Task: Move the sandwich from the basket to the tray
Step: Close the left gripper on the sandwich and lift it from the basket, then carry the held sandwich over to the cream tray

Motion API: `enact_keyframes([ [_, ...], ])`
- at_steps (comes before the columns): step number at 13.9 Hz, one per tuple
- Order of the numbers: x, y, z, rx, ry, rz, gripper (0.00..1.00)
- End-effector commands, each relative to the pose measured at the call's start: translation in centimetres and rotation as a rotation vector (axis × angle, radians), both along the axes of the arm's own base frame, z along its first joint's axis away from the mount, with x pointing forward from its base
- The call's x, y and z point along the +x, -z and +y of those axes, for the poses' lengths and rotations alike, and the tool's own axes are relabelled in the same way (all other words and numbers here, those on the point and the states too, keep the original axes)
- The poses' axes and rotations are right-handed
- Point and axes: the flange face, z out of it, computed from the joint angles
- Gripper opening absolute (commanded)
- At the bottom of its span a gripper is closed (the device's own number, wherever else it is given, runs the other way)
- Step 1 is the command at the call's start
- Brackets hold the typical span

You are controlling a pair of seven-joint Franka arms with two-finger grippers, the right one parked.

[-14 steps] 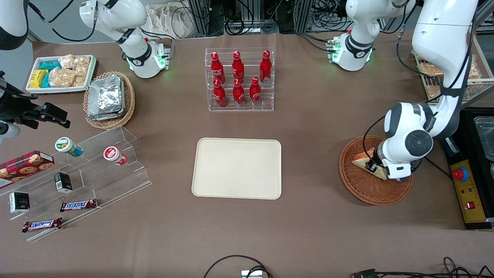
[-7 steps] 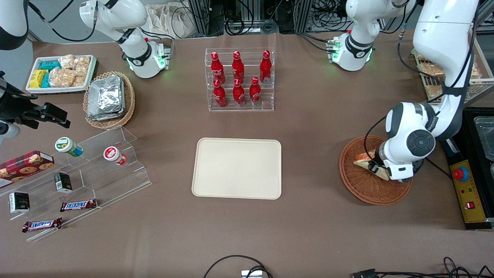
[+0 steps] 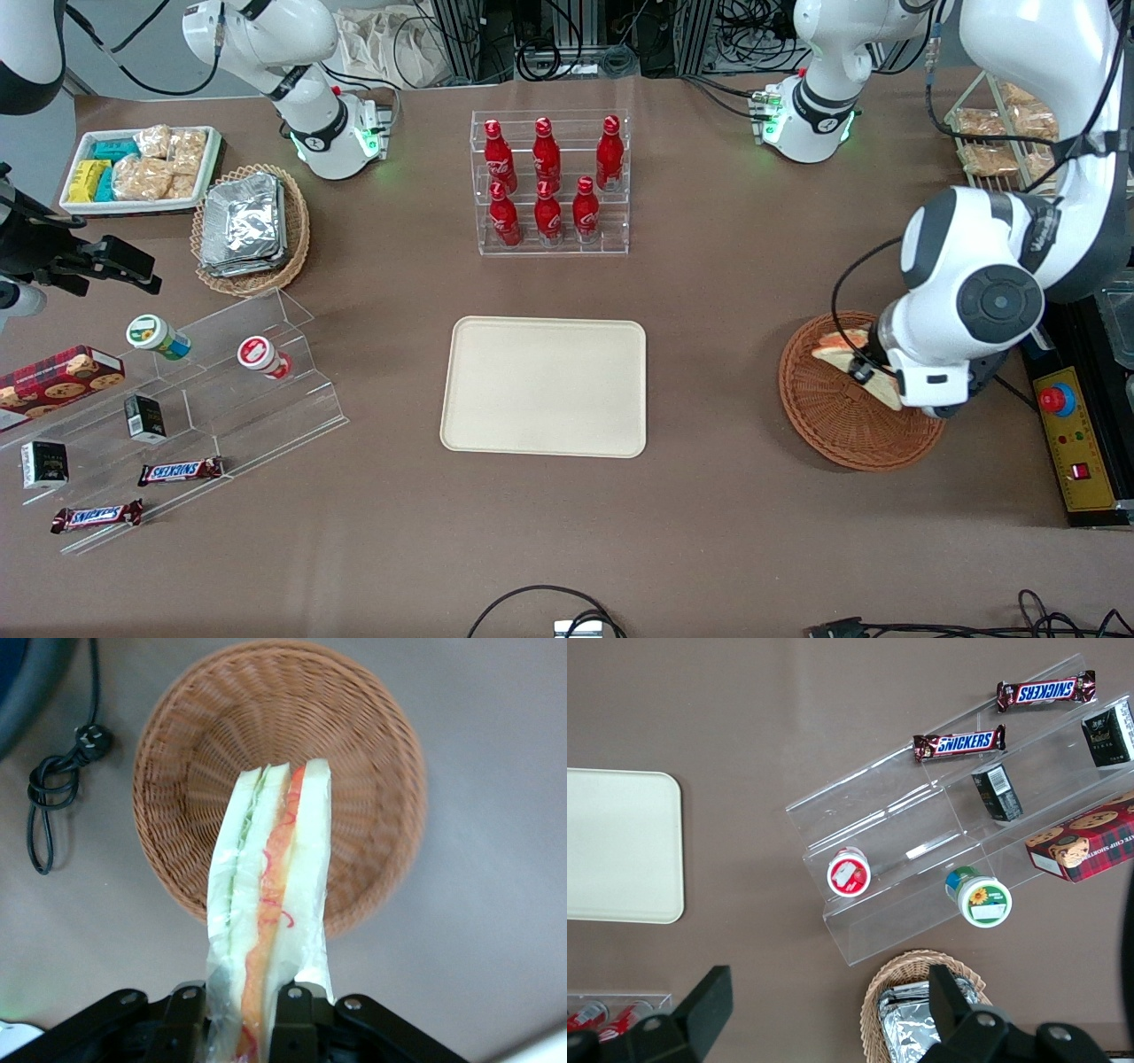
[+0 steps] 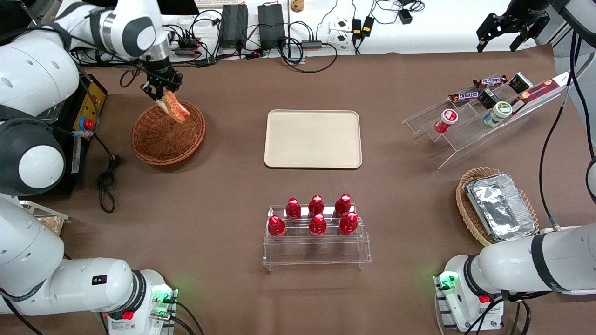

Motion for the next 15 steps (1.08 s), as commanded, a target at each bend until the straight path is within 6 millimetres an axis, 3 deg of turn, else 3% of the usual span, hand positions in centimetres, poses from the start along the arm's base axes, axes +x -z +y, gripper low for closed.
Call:
enact_keyframes([
  [1,-0.4,-4.9,-4.7,-0.035,0.153,-0.003,0.0],
  [3,-1.8,-7.8,-9.6,-0.082,0.212,-0.021,0.0],
  [4,-3.0,-8.2,-12.6,-0.1,0.257,-0.029,0.0],
  [5,-4.2,-8.2,-15.4,-0.115,0.298,-0.034,0.0],
  [7,-6.1,-6.5,-21.6,-0.143,0.383,-0.047,0.0],
  [9,-7.3,-2.7,-27.4,-0.162,0.47,-0.091,0.0],
  [12,-8.5,4.7,-33.4,-0.104,0.511,-0.16,0.0],
  [15,-9.9,10.8,-35.8,-0.052,0.625,-0.138,0.0],
])
